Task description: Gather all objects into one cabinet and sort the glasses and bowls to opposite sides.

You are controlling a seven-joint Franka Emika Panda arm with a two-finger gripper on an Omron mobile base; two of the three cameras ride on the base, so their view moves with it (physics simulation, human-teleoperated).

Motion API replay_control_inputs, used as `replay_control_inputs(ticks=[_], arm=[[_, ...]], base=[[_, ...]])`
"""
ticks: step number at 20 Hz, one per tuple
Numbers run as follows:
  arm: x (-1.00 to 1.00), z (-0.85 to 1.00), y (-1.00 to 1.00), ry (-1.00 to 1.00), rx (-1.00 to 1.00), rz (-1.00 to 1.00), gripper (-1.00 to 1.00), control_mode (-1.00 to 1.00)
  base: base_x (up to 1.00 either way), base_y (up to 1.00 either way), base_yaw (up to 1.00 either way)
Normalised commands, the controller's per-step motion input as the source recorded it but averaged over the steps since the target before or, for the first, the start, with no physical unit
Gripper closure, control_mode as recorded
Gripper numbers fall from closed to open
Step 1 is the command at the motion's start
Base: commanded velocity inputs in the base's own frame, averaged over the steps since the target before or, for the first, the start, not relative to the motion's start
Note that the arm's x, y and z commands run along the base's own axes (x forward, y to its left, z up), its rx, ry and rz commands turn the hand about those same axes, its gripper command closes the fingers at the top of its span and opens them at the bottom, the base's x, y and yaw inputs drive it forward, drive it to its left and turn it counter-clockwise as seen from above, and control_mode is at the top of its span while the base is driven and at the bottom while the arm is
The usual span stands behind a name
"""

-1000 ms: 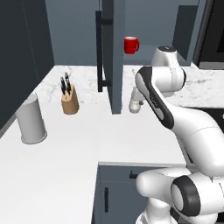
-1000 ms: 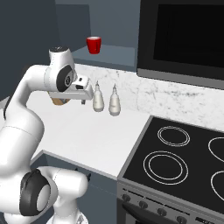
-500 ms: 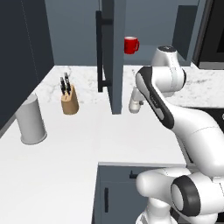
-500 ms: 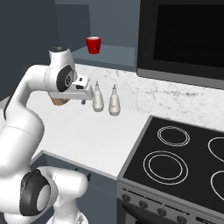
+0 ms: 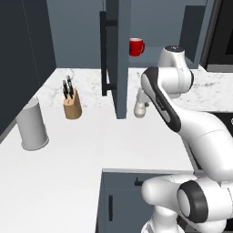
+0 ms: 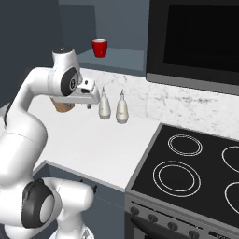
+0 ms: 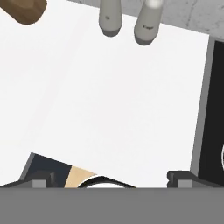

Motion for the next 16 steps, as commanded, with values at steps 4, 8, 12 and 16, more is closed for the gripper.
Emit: replay_control_inputs(ticks=[4,8,12,16], arm=[[0.01,0.27,0.0,-0.05,0.0,0.0,-1.0,-1.0],[-0.03,0.33,0.0,-0.12,0.0,-0.01,-1.0,-1.0],[-0.14,0.38,-0.01,-0.24,0.0,0.0,-1.0,-1.0],[0.0,0.47,0.0,-0.23,0.0,0.0,-1.0,-1.0]], base=[[0.0,0.0,0.0],[0.0,0.0,0.0],[0.0,0.0,0.0],[0.0,0.0,0.0]])
